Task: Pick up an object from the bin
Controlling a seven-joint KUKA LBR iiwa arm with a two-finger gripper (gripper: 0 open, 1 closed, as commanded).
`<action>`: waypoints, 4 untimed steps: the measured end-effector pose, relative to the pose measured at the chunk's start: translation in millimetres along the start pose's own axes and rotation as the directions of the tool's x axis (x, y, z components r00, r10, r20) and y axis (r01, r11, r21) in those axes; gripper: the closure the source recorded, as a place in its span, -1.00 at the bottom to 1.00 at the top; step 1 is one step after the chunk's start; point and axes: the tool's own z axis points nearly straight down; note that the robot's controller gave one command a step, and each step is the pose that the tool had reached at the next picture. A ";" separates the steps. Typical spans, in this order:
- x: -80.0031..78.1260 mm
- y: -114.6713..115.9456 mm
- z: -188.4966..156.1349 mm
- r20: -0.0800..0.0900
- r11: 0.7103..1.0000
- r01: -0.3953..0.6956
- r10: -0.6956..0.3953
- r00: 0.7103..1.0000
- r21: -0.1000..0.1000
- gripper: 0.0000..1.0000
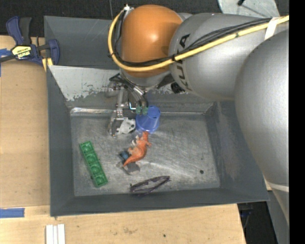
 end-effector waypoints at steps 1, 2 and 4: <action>-1.9 -0.5 -5.1 0.008 1.000 -0.002 0.002 1.000 -0.001 -1.00; -3.6 -7.0 33.8 0.015 0.998 0.069 -0.069 0.998 -0.001 -1.00; 3.9 -14.2 109.0 0.008 0.981 0.193 -0.193 0.981 0.001 -1.00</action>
Offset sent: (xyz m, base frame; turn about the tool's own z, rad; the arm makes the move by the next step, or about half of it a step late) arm 0.0012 -0.0180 -0.0957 -0.1633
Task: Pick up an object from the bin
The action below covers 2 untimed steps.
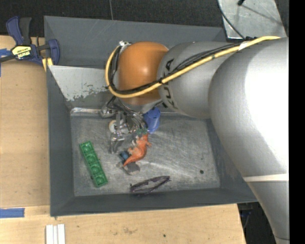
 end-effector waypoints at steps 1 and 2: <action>31.0 -55.6 -6.1 0.016 0.934 0.357 -0.357 0.934 0.003 1.00; 30.9 -55.6 -6.1 0.016 0.934 0.356 -0.356 0.934 0.003 1.00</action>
Offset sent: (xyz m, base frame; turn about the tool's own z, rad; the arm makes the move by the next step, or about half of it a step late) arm 0.0000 0.0000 0.0000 0.0000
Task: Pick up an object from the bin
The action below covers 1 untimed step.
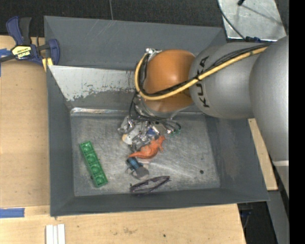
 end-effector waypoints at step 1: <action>-21.6 -2.5 1.6 -0.022 1.000 -0.027 0.027 0.999 -0.004 1.00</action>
Offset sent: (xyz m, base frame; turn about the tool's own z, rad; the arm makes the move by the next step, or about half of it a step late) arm -0.0287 0.0131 0.1307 0.0017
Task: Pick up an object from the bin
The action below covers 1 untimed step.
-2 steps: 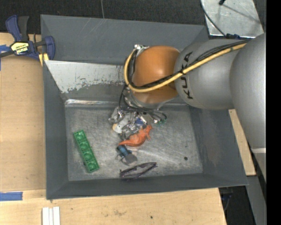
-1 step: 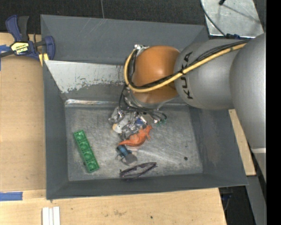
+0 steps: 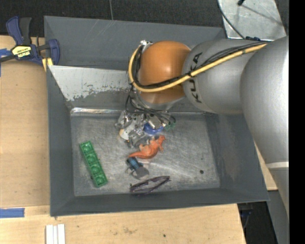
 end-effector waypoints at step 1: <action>12.6 9.0 -33.7 -0.001 1.000 0.005 -0.005 1.000 -0.002 1.00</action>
Offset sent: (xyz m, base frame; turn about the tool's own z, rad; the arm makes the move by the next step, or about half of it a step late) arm -0.0064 -0.0639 0.0040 -0.0215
